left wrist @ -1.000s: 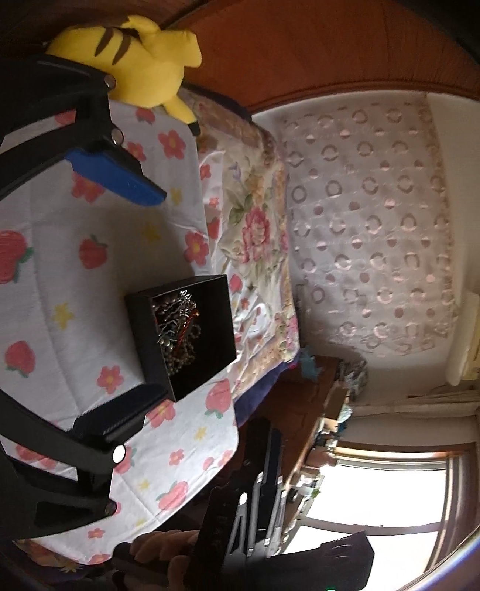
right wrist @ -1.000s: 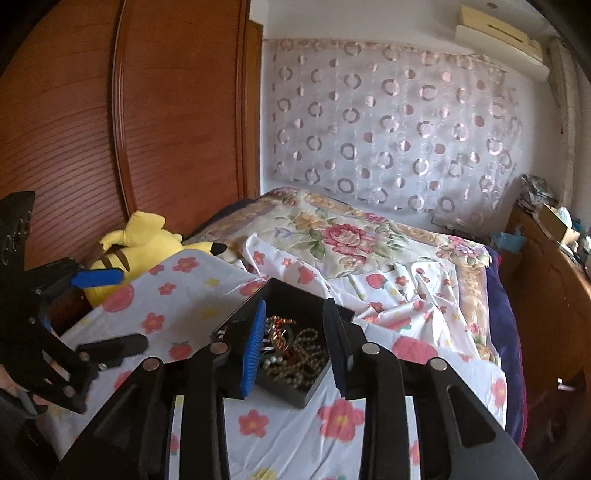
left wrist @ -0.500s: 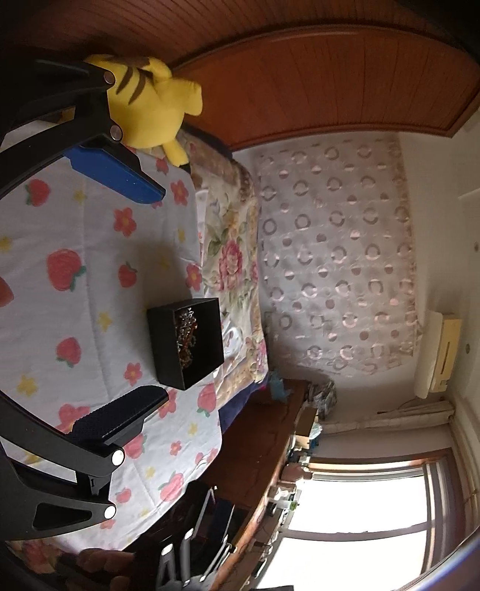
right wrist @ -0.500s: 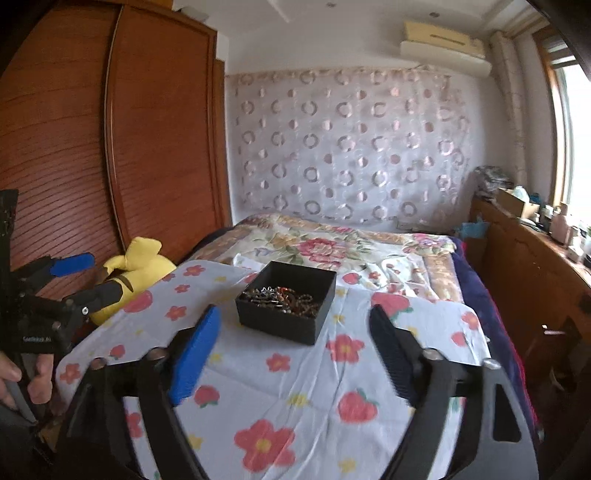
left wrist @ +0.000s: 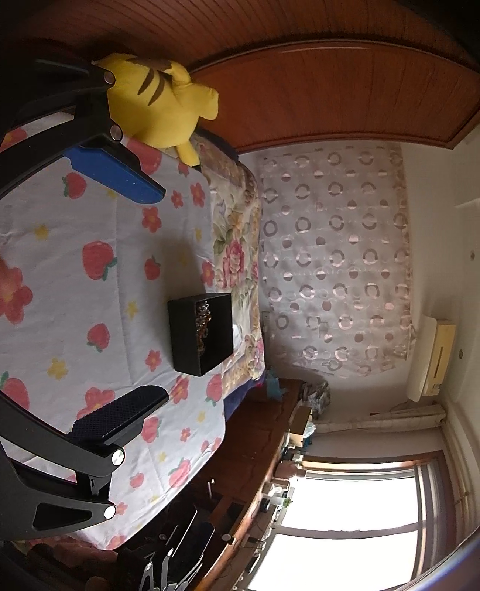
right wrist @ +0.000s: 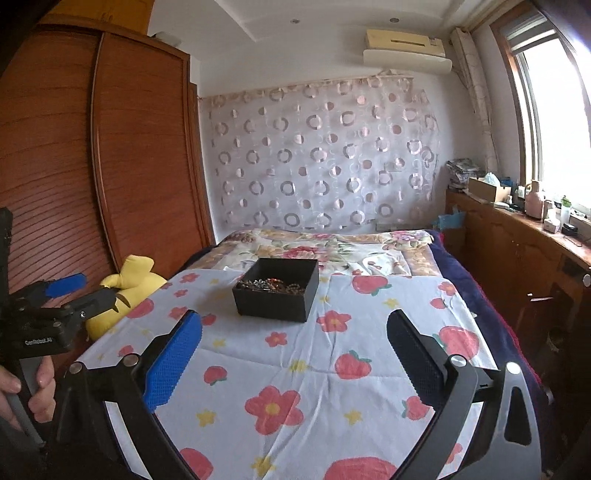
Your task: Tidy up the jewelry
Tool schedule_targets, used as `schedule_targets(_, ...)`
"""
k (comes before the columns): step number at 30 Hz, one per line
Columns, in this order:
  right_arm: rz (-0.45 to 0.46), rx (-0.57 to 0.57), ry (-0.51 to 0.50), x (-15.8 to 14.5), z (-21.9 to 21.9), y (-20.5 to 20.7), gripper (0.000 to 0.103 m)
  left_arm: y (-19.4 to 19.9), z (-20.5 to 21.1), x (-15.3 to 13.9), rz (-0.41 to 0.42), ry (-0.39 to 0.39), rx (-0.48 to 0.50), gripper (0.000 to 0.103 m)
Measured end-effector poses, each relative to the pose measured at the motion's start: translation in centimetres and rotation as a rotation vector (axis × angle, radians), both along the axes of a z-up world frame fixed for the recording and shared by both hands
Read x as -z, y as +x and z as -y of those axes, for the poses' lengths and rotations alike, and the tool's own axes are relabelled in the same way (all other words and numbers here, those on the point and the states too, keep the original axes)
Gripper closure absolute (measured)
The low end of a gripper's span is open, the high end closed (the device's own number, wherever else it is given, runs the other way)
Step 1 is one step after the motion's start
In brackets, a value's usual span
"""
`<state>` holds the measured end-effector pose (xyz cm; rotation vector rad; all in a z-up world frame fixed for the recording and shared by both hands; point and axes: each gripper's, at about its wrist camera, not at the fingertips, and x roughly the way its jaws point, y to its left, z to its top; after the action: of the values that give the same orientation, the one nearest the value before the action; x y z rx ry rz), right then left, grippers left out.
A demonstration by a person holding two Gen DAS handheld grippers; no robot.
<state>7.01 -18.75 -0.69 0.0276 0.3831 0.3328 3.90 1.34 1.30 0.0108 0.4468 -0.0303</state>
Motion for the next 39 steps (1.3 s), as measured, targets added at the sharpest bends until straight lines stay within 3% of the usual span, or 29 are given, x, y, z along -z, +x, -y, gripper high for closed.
schedule_targets(39, -0.001, 0.024, -0.001, 1.4, -0.4, -0.3, 0.002, -0.5, 0.7, 0.9, 0.009, 0.001, -0.001, 0.008)
